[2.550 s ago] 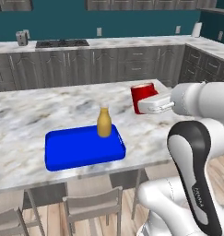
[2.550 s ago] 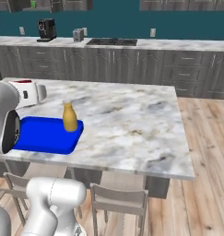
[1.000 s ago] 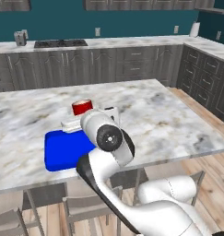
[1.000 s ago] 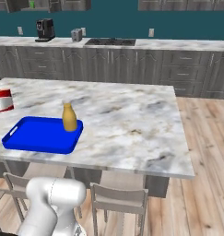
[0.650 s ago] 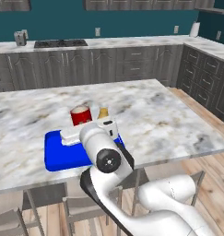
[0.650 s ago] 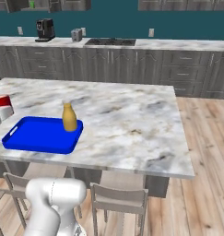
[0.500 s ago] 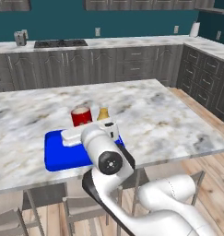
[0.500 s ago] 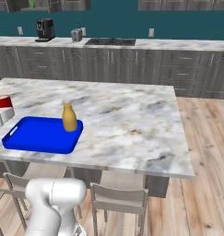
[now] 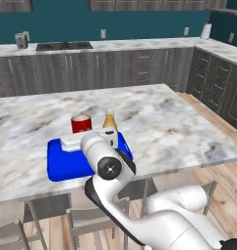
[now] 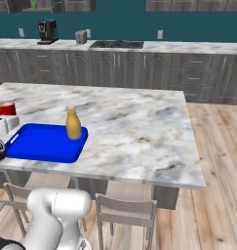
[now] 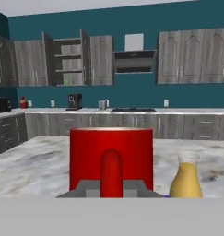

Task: There is a tray on the dining counter. Grab the cup, mug, and pitcher and place them on the tray. The pitcher may be placed next to the tray if it cannot fit the tray.

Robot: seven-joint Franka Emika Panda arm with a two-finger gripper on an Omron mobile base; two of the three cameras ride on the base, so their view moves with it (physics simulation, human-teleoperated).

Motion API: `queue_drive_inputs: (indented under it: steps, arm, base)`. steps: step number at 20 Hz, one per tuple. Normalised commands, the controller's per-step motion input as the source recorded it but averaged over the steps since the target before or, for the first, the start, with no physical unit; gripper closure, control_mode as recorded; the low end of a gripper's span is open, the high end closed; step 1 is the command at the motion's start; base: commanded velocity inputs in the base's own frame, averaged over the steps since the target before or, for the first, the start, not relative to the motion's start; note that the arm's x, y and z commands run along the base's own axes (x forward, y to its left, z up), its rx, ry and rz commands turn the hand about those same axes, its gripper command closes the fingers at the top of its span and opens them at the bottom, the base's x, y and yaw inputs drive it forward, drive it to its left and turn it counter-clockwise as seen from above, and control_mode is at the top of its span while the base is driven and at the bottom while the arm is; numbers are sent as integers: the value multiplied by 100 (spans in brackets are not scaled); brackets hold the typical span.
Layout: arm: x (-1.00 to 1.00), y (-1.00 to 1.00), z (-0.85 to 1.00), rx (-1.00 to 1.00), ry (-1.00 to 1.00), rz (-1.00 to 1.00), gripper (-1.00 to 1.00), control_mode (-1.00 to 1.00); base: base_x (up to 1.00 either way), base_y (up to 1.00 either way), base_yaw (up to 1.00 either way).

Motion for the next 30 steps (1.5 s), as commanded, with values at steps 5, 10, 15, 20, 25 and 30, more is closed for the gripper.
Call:
queue_drive_inputs:
  steps: [5,10,15,20,25,30]
  arm:
    - [63,33,-48,23,8,-4,100,-100]
    - [55,19,-22,3,1,-6,100,-100]
    - [47,15,-12,-2,0,-8,100,-100]
    - [24,15,-30,-9,0,-4,100,-100]
    - [0,0,-51,-14,0,0,100,-100]
    - [0,0,-24,-5,0,0,100,-100]
  base:
    - [0,0,0]
    - [0,0,0]
    - [0,0,0]
    - [0,0,0]
    - [0,0,0]
    - [0,0,0]
